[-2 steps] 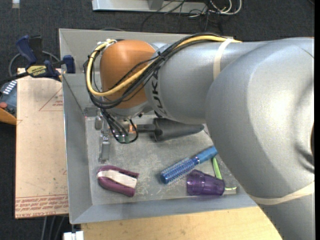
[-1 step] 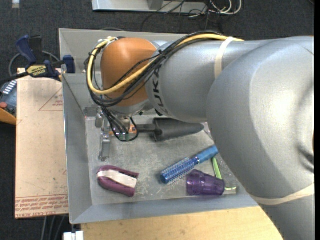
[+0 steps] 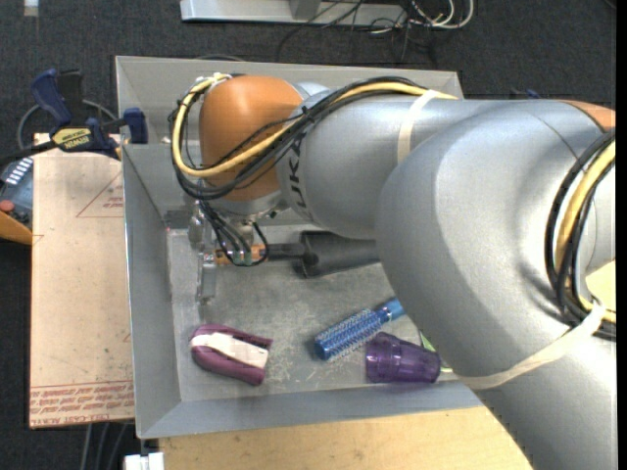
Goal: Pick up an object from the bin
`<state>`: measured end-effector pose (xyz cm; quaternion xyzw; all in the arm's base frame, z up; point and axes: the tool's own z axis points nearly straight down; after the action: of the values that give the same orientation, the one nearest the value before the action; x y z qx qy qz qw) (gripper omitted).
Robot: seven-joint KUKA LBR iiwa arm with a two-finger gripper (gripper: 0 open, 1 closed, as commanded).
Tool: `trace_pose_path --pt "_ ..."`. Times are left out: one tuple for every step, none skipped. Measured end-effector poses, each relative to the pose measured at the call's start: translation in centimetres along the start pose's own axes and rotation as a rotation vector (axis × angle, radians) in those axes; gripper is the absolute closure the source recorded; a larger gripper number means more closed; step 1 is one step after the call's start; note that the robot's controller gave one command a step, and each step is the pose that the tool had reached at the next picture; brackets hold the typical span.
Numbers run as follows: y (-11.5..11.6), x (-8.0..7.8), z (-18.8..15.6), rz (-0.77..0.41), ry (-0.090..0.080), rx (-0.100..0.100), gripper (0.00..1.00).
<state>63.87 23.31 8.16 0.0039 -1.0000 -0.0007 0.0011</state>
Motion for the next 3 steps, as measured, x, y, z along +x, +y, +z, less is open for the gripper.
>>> trace_pose_path --pt "0.4 -0.8 1.2 0.03 -0.006 -0.003 0.0" --pt "0.4 -0.7 1.2 0.03 -0.005 -0.002 0.0" --pt "0.1 -1.0 -3.1 0.042 -0.013 -0.006 0.0"
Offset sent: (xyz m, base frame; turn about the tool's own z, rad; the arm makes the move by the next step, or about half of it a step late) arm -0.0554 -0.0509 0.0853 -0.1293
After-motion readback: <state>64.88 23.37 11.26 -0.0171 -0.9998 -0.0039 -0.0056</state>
